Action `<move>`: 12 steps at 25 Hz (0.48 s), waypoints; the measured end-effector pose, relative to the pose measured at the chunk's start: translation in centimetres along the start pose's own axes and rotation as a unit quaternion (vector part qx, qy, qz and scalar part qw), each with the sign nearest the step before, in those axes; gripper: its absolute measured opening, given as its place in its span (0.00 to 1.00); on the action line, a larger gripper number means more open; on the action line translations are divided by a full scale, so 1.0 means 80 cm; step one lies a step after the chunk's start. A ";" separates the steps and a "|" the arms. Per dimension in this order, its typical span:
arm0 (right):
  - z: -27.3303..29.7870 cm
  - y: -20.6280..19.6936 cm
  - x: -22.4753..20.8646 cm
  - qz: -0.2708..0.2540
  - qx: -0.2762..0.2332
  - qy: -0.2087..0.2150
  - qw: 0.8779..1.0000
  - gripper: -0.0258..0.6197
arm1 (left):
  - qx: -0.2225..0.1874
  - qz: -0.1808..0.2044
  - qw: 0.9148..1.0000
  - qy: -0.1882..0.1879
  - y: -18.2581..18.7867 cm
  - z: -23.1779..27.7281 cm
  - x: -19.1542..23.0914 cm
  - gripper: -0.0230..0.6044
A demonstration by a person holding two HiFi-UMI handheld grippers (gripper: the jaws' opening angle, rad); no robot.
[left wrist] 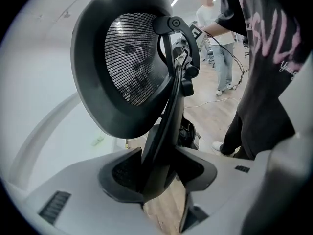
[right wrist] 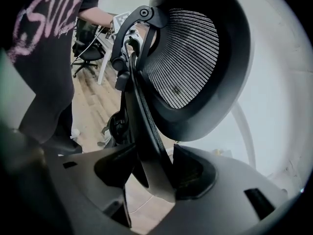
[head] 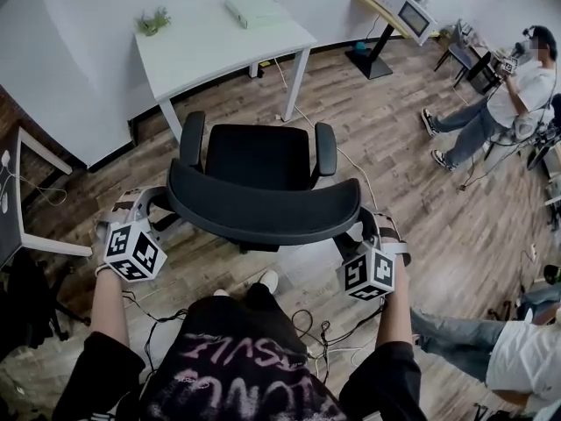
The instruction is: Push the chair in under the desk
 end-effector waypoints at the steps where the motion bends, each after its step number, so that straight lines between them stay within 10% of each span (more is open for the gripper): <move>1: 0.003 -0.002 -0.005 -0.001 -0.001 0.001 1.000 0.41 | 0.001 -0.001 1.000 0.001 0.001 0.003 0.004 0.38; 12: 0.038 -0.027 -0.061 -0.012 -0.029 0.027 0.999 0.42 | 0.017 -0.023 1.000 0.011 0.016 0.036 0.033 0.39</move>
Point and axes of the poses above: the fingertips, and each gripper's own axes: z forward along the fingers, x to its left, y out of its top, the point moved 8 cm from there along -z, backward along the fingers, and after that the axes turned 8 degrees about -x, right-handed, at the moved point
